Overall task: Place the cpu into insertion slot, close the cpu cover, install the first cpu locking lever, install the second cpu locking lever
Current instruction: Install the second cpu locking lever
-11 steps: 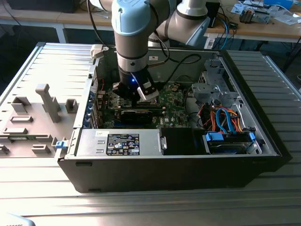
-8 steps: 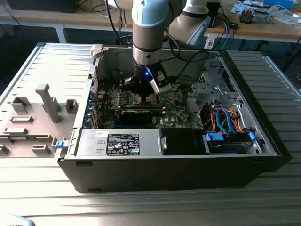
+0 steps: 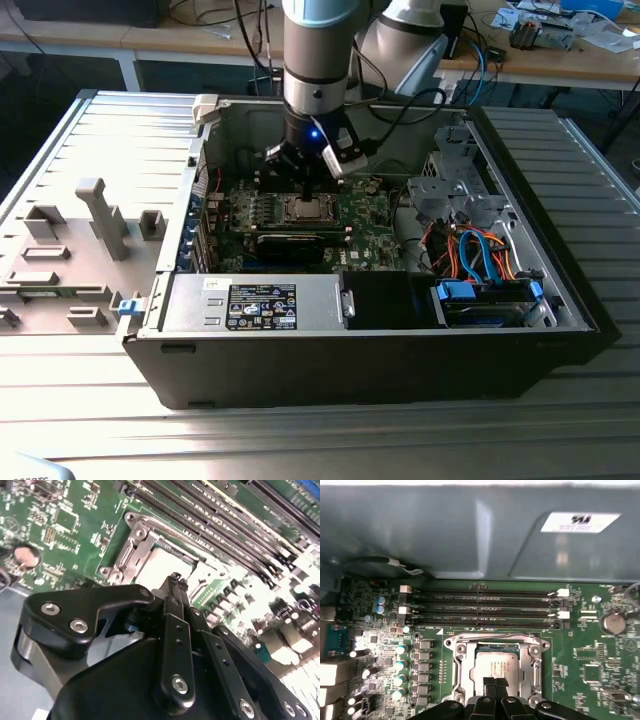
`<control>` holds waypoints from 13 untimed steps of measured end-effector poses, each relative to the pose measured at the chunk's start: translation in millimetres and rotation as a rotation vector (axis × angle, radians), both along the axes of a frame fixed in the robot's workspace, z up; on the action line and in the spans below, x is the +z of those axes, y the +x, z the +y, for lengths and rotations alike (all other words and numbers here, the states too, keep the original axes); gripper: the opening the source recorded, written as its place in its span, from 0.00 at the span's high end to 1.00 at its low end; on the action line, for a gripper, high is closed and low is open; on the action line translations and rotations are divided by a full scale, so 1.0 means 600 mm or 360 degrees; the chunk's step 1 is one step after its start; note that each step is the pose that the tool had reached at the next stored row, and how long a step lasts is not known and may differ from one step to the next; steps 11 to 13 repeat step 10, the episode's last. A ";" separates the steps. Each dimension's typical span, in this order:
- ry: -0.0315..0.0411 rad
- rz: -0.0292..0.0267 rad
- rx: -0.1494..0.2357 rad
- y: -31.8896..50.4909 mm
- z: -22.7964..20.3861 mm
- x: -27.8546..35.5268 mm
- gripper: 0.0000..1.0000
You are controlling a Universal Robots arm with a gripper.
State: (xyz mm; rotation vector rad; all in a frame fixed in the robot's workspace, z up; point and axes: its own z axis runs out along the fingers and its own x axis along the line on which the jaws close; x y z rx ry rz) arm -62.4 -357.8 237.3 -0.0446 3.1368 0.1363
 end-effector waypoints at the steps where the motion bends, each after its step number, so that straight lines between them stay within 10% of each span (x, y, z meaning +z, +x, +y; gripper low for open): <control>1: 0.0000 0.00000 0.0000 0.000 0.0000 0.005 0.89; 13: 0.0000 0.00001 0.0000 0.000 0.0000 0.014 0.89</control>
